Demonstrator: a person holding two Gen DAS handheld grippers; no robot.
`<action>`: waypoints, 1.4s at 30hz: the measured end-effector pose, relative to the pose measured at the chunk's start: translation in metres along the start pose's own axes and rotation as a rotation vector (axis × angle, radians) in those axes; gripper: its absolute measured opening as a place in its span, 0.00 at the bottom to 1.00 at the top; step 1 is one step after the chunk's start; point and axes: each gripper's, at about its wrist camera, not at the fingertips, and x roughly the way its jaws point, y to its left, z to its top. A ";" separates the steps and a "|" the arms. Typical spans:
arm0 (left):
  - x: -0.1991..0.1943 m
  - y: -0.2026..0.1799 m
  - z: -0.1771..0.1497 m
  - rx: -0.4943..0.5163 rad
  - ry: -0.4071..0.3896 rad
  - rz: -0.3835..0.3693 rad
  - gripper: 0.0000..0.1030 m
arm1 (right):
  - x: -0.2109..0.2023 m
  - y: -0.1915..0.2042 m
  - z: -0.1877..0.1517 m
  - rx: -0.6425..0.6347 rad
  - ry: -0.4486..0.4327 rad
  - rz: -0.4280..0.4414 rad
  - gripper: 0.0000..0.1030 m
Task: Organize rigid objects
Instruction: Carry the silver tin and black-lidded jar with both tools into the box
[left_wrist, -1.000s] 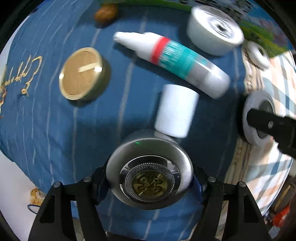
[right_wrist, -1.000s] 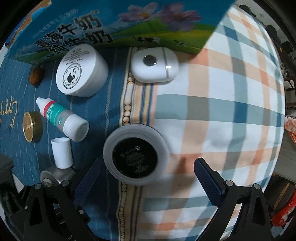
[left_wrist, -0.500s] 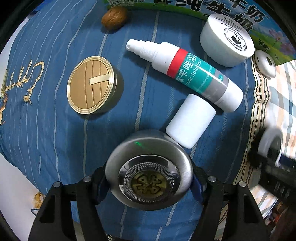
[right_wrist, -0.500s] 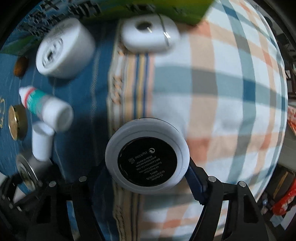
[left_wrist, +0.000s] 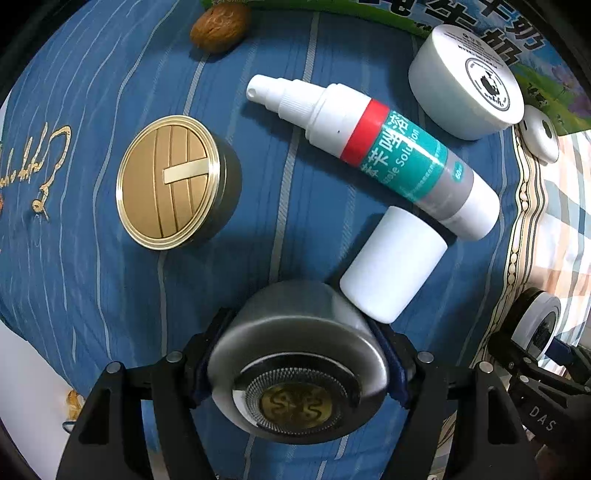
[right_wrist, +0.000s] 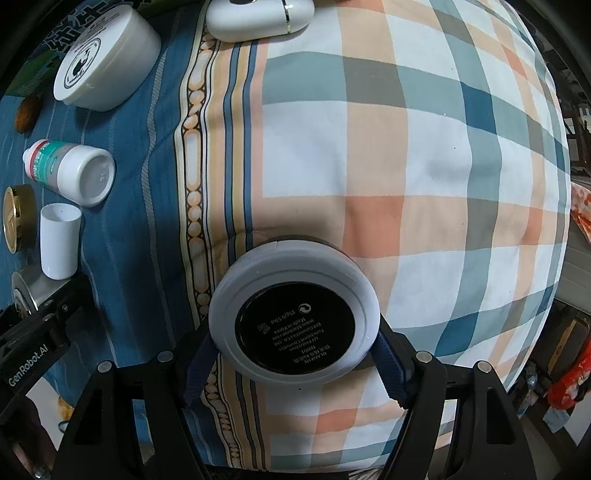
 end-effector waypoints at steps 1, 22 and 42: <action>0.002 0.002 0.003 -0.001 0.001 -0.004 0.70 | 0.001 -0.002 -0.001 0.005 -0.001 0.001 0.75; -0.032 -0.019 -0.017 0.030 -0.042 0.005 0.67 | -0.024 0.037 0.032 -0.005 -0.011 -0.010 0.74; -0.186 -0.023 -0.015 0.193 -0.260 -0.124 0.67 | -0.160 0.050 -0.013 0.050 -0.255 0.153 0.74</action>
